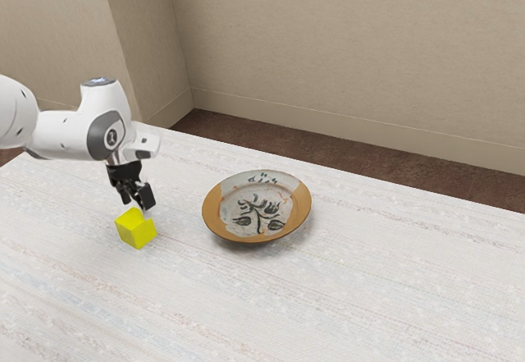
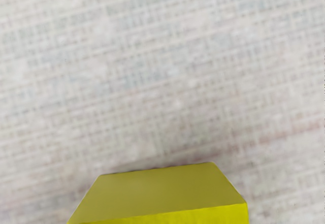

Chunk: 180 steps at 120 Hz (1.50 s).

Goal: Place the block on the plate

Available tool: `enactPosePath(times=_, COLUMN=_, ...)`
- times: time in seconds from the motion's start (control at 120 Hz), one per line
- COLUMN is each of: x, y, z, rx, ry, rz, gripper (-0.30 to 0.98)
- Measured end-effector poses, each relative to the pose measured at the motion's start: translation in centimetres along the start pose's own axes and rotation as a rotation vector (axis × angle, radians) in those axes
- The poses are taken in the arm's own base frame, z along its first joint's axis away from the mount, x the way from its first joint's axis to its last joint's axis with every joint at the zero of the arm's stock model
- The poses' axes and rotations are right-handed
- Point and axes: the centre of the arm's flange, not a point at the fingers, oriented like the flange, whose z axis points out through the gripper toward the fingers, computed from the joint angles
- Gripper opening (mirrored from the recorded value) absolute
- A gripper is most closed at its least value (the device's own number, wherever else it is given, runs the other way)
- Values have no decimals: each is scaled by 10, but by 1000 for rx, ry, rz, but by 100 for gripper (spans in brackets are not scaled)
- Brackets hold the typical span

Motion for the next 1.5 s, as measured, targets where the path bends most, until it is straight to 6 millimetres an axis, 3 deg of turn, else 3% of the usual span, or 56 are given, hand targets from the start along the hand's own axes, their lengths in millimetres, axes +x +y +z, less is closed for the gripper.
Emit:
enactPosePath(times=0.417, x=-10, y=-5, z=14, rx=-12, ry=-13, rz=-10, gripper=69)
enactPosePath(times=0.892, x=-8, y=-8, z=45, rx=-19, ry=-33, rz=-8, gripper=66)
enactPosePath(times=1.2, x=-4, y=-8, z=42, rx=-8, ry=-20, rz=-5, gripper=52)
enactPosePath(times=1.5, x=-2, y=-7, z=35, rx=3, ry=-12, rz=-2, gripper=47)
